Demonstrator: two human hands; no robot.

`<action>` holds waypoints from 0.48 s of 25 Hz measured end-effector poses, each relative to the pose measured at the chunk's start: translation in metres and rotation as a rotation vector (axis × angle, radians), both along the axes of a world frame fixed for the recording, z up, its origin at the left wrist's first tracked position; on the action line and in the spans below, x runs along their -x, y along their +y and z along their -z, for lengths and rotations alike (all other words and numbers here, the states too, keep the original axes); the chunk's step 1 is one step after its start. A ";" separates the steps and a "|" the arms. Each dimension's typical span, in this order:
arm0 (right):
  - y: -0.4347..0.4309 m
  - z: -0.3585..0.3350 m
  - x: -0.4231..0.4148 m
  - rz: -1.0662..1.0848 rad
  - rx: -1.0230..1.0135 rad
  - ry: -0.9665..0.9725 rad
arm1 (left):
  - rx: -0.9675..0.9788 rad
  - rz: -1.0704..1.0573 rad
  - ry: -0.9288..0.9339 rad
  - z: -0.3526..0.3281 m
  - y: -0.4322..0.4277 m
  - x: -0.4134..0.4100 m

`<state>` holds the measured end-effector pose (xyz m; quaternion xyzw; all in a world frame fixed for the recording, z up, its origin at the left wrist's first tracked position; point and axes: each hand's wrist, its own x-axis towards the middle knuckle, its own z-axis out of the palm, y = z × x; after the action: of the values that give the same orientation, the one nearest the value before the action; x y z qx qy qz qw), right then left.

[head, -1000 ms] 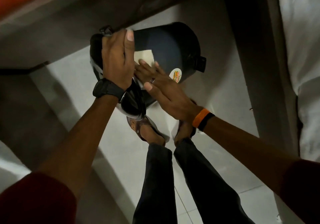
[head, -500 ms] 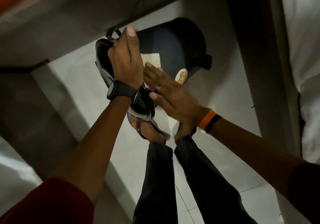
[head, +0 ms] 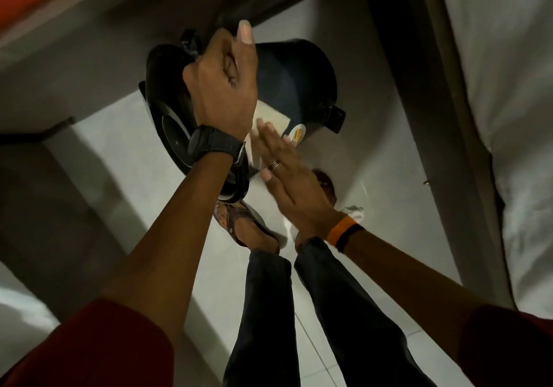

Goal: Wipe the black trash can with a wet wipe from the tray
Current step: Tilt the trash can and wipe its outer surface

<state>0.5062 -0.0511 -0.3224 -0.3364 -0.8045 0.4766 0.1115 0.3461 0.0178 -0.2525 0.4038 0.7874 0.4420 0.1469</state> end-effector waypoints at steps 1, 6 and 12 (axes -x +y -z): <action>0.012 0.010 0.000 0.153 0.090 -0.032 | 0.001 -0.018 -0.015 0.000 0.004 -0.002; 0.117 0.048 -0.015 0.720 0.705 -0.114 | 0.041 0.689 0.287 0.009 0.012 0.019; 0.111 -0.010 0.013 0.600 0.727 0.039 | 0.288 0.695 0.580 0.016 0.016 0.024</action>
<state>0.4934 0.0597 -0.3125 -0.5624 -0.4506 0.6802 0.1342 0.3219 0.0343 -0.2687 0.7257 0.6673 0.1221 0.1146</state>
